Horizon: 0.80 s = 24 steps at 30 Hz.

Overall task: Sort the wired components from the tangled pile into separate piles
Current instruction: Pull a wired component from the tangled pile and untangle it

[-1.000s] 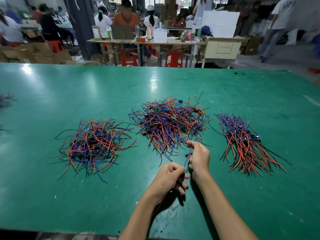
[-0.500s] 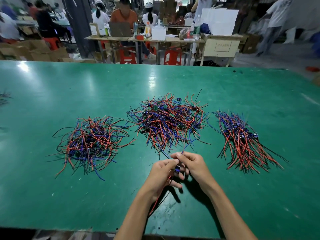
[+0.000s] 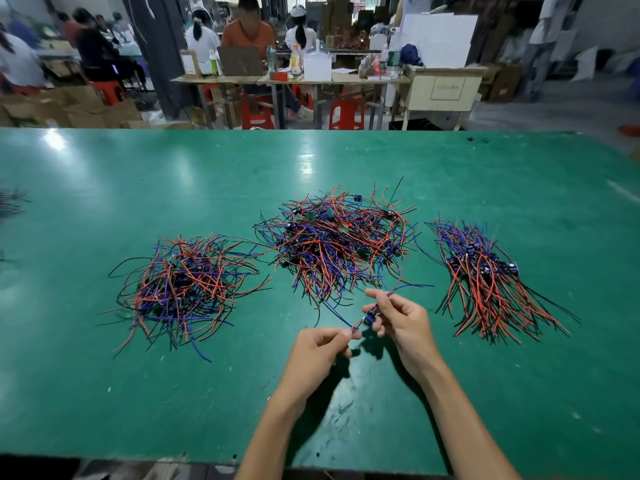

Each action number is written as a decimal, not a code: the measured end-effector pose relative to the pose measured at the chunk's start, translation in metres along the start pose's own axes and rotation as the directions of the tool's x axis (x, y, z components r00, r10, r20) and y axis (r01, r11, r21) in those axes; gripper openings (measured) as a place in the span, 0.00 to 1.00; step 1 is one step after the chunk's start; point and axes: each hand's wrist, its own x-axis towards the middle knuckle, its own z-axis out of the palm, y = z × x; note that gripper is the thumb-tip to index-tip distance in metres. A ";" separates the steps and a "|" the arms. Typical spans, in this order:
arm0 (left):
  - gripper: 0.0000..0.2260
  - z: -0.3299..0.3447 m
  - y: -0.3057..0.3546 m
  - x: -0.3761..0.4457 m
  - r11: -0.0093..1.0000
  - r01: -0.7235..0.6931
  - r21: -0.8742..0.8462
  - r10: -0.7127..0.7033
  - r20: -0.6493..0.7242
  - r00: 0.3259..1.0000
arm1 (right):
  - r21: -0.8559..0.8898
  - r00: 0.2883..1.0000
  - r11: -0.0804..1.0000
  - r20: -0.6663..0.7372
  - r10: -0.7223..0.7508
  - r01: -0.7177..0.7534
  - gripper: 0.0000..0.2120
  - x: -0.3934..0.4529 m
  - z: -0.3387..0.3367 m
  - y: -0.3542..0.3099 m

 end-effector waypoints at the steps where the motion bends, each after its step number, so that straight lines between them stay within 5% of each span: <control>1: 0.08 0.000 0.000 0.000 0.994 -0.082 0.078 0.085 -0.035 0.996 | 0.024 1.000 1.000 0.019 -0.002 0.001 0.13 0.000 -0.001 -0.002; 5: 0.07 0.000 -0.002 -0.002 0.858 -0.366 0.362 0.433 -0.124 0.893 | 0.133 0.995 0.991 0.096 -0.005 -0.008 0.13 -0.002 -0.009 -0.004; 9: 0.09 0.006 -0.013 -0.002 0.775 -0.446 0.447 0.564 -0.171 0.808 | 0.192 0.990 0.981 0.140 -0.007 -0.020 0.14 -0.003 -0.011 -0.004; 17: 0.06 0.003 -0.020 0.001 0.761 -0.360 0.540 0.569 -0.290 0.769 | 0.165 0.999 0.986 -0.040 -0.019 0.025 0.11 -0.004 -0.005 -0.004; 24: 0.07 0.001 -0.020 0.008 0.920 -0.225 0.321 0.341 -0.371 0.864 | -0.061 0.987 0.996 -0.142 -0.074 0.066 0.12 -0.007 0.008 -0.014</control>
